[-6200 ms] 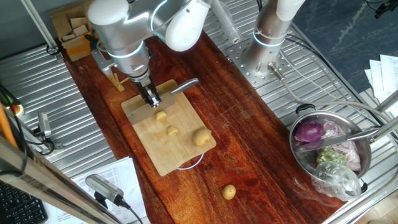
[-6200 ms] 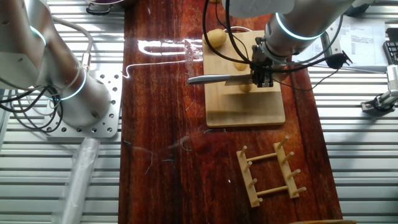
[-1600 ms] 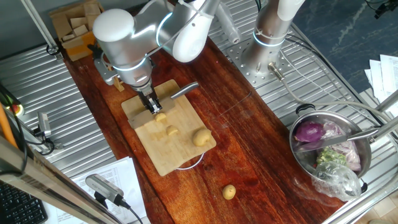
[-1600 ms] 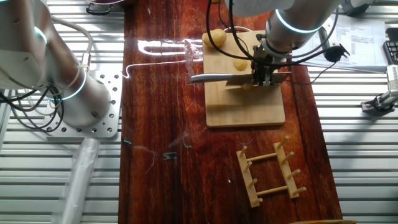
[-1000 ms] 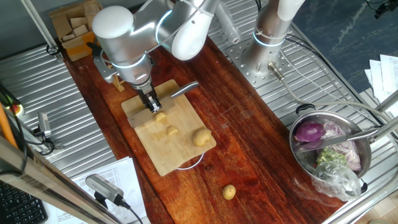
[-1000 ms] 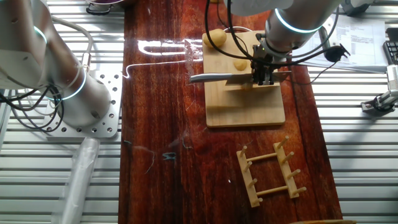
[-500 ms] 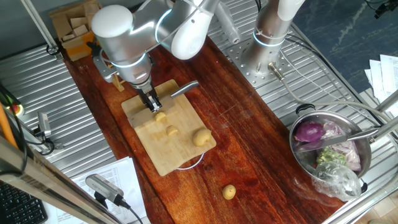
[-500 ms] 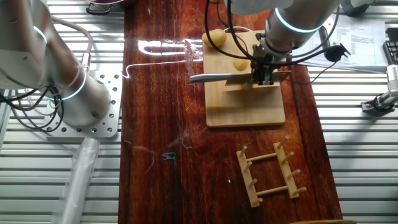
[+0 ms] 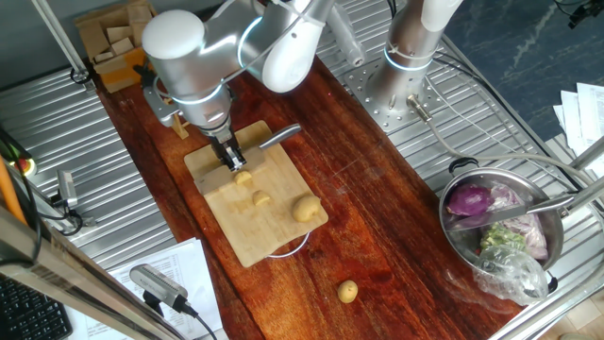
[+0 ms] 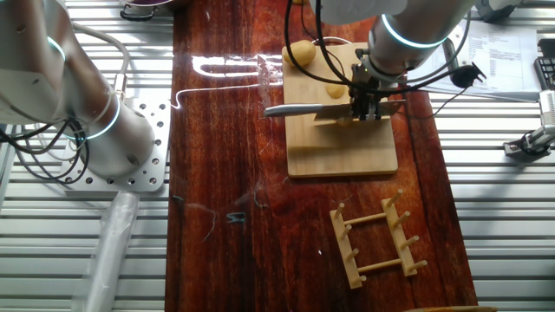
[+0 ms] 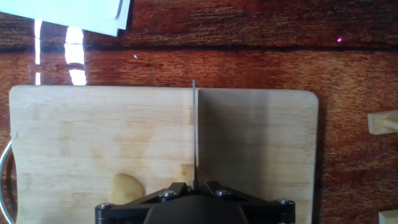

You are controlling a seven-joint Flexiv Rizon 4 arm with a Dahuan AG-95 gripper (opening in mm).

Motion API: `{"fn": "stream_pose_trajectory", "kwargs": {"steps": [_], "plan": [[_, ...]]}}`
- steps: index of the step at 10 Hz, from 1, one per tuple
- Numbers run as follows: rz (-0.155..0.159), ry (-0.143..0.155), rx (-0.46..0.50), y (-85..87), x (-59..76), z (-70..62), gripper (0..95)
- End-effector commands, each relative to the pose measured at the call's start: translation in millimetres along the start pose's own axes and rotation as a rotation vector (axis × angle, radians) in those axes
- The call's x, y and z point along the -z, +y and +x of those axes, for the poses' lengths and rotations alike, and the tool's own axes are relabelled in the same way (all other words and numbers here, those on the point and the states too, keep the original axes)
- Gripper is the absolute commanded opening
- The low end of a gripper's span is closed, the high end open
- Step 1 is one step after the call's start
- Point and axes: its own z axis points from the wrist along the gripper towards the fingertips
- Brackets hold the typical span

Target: Chop the potatoes

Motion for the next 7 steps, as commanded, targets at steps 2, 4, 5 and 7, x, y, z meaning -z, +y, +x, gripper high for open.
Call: {"fn": "stream_pose_trajectory", "kwargs": {"steps": [2,4,5,7], "plan": [[0.000,-0.010,-0.003,-0.8,-0.6,1.7,0.0],[-0.004,-0.014,-0.011,3.8,-1.3,-3.4,0.0],[0.002,-0.012,-0.013,5.5,-2.1,-3.4,0.0],[0.006,-0.012,-0.010,4.6,-2.5,-2.0,0.0]]}}
